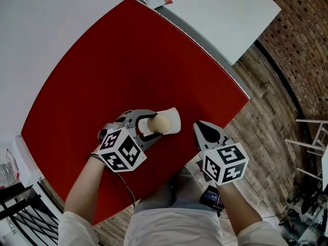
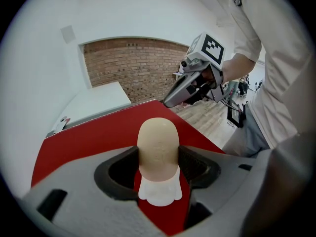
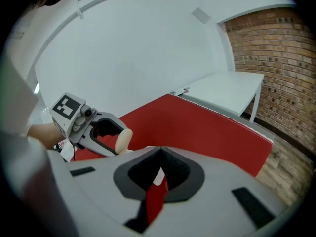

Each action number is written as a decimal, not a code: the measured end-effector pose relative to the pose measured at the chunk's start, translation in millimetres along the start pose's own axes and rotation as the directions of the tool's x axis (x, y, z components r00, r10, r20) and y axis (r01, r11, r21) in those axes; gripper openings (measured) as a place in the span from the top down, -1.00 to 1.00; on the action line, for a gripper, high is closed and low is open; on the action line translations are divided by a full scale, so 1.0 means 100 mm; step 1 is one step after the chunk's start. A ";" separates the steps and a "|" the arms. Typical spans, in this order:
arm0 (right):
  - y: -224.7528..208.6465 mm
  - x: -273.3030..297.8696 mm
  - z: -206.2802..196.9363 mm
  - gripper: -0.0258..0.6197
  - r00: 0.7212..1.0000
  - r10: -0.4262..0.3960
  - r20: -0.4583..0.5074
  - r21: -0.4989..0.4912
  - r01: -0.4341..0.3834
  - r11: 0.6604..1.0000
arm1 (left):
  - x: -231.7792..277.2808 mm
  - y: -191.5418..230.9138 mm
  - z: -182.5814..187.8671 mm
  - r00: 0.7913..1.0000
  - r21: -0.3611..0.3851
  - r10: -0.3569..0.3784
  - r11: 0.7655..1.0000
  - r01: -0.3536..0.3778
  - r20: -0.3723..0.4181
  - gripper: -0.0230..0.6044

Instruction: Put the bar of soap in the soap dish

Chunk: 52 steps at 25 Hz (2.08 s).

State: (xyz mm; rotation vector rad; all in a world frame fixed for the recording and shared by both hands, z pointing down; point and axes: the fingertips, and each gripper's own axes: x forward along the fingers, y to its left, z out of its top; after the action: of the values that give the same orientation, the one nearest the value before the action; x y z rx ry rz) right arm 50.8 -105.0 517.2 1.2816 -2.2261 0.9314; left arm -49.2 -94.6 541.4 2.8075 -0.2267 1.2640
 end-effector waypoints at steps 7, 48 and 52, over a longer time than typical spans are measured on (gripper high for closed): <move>-0.16 -0.03 0.00 0.91 1.000 -0.025 0.012 0.020 0.025 0.999 | 0.14 -0.04 -0.09 1.000 0.000 -0.024 1.000 0.024 -0.009 0.12; -0.30 0.06 -0.19 0.91 0.999 -0.041 0.013 0.070 0.040 0.997 | 0.53 -0.03 -0.42 0.993 0.016 -0.062 0.998 0.064 -0.100 0.12; -0.32 0.06 -0.19 0.91 0.999 -0.042 0.013 0.072 0.041 0.997 | 0.55 -0.03 -0.41 0.992 0.014 -0.068 0.997 0.070 -0.107 0.12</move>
State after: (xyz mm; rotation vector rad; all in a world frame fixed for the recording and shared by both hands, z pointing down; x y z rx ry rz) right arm 76.4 -106.0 545.0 1.3656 -2.1865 0.9978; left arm -43.5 -93.5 609.7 2.7259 -0.1129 1.4010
